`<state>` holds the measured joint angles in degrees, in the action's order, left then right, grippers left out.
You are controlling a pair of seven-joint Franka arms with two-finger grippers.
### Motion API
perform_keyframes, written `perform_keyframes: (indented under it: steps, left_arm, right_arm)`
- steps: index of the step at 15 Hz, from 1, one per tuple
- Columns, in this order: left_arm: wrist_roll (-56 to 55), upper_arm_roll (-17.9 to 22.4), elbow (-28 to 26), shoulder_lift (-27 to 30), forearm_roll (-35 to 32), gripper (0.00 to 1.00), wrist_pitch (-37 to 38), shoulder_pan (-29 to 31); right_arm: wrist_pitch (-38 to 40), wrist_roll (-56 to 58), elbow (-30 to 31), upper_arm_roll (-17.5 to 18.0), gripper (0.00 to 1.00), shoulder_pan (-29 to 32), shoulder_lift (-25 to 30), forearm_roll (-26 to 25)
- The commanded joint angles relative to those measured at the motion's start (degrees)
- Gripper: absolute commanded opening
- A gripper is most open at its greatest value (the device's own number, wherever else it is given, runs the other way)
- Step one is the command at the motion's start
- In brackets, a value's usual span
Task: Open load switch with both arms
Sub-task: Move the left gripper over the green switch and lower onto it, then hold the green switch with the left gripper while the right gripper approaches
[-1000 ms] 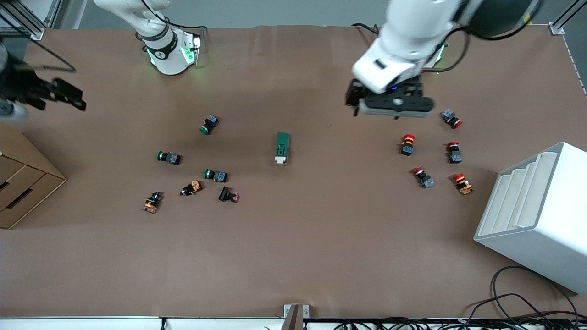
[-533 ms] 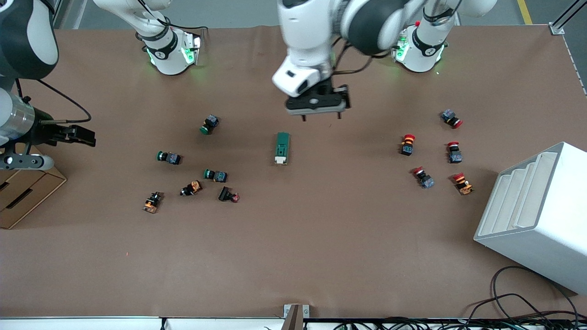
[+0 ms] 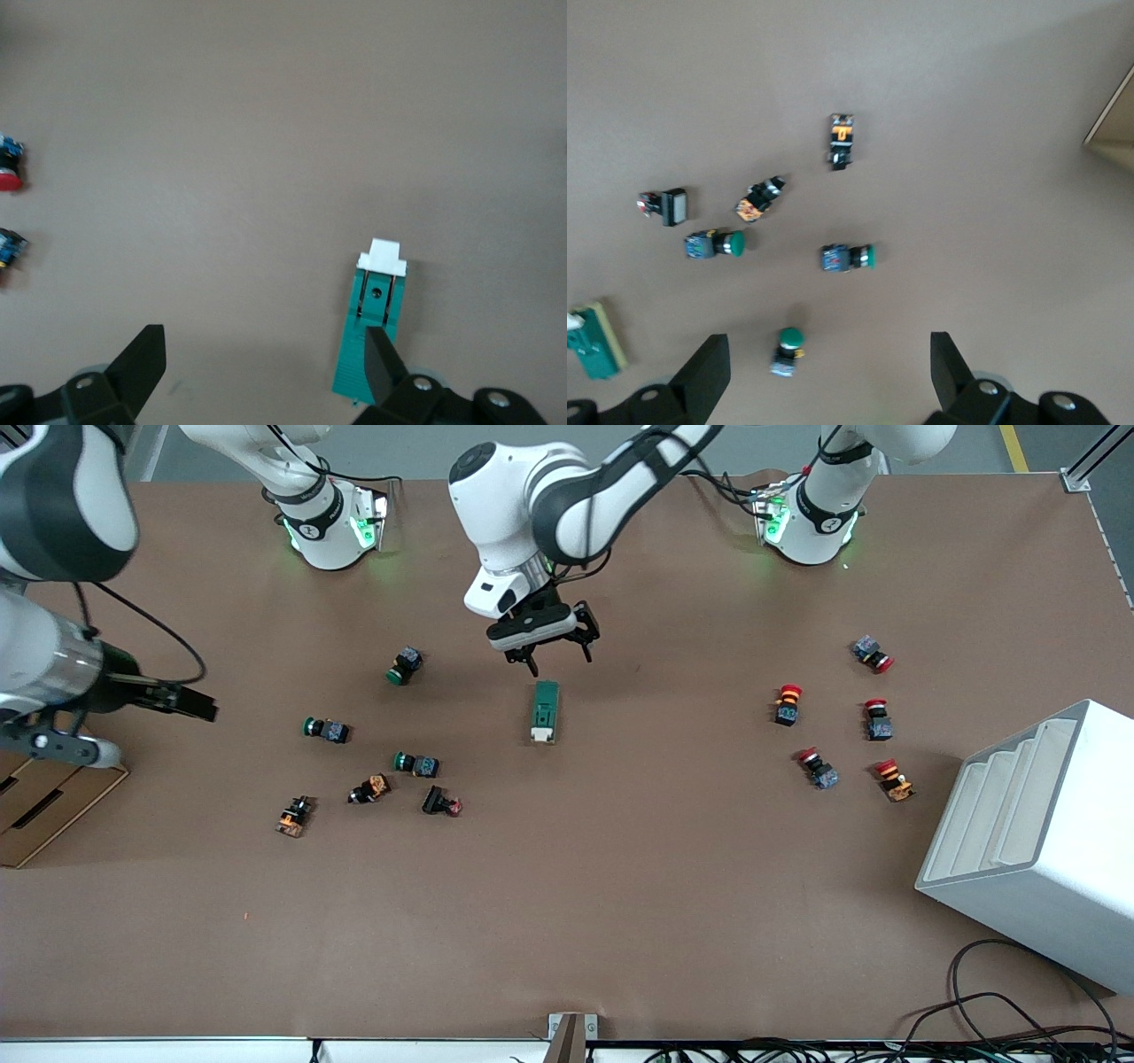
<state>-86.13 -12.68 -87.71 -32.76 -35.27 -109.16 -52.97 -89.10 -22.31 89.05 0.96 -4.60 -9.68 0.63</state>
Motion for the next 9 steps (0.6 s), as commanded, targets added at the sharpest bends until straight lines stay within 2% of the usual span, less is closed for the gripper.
perform_keyframes:
  steps: [1, 5, 9]
  left_arm:
    - [-4.83, 0.29, -2.2, -1.15, -5.4, 0.98, -3.16, -2.04]
    - [-12.37, 0.29, -2.55, -5.11, -11.21, 0.97, -4.49, -4.5]
    - [-25.91, 0.29, -5.09, -7.58, -22.27, 0.97, -7.29, -5.65]
  right_arm:
    - [-0.89, -10.89, -0.89, 0.01, 1.0, -4.0, -2.61, 0.86]
    - [-4.14, -18.02, -0.89, 0.01, 1.0, -7.78, -5.78, 1.21]
    - [-7.66, -27.15, -0.8, 0.01, 1.0, -10.69, -9.47, 3.05]
